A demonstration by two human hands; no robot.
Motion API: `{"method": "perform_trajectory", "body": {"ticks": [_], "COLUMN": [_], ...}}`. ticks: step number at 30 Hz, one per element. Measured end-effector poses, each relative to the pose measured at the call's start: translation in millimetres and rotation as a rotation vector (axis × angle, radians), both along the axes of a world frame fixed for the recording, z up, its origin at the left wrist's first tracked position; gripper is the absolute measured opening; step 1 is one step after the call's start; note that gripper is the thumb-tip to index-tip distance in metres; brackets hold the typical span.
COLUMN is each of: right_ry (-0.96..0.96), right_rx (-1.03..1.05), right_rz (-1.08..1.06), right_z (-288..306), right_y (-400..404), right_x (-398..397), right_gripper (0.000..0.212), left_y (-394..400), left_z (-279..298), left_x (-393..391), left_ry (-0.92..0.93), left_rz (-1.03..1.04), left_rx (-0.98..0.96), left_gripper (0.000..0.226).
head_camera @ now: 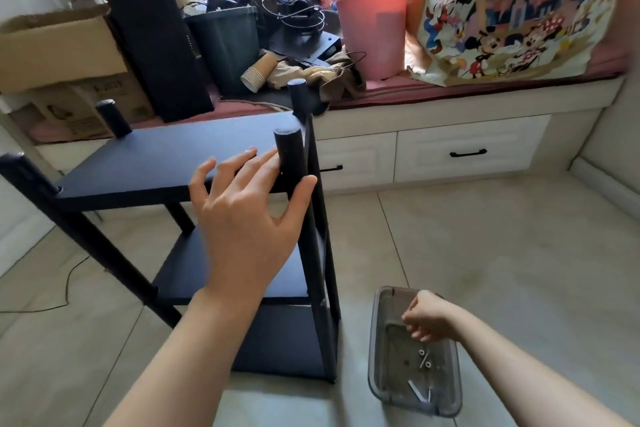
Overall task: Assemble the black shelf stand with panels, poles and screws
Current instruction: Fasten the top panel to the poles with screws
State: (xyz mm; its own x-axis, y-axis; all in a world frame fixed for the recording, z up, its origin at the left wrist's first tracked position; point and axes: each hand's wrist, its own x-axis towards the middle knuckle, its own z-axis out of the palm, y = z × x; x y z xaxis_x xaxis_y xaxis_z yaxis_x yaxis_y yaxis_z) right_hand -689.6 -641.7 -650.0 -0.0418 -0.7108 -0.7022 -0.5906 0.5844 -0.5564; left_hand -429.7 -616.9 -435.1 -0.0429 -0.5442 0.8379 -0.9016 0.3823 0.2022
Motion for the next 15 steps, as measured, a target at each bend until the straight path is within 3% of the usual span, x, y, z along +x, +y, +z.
{"method": "perform_trajectory", "body": {"ticks": [7, 9, 15], "right_ry": [0.315, 0.331, 0.283], "right_rx": [0.048, 0.049, -0.003], "right_rz": [0.101, 0.111, -0.047], "right_z": [-91, -108, -142], "right_y": [5, 5, 5], "right_x": [16, 16, 13], "right_gripper": [0.028, 0.034, 0.025], "left_y": [-3, -4, -6], "left_z": [-4, -6, -8], "left_x": [1, 1, 0], "left_ry": [-0.01, -0.017, -0.01], "left_rz": [-0.011, -0.008, -0.026], "left_rx": [-0.089, -0.107, -0.141], "left_gripper": [0.043, 0.042, 0.041]}}
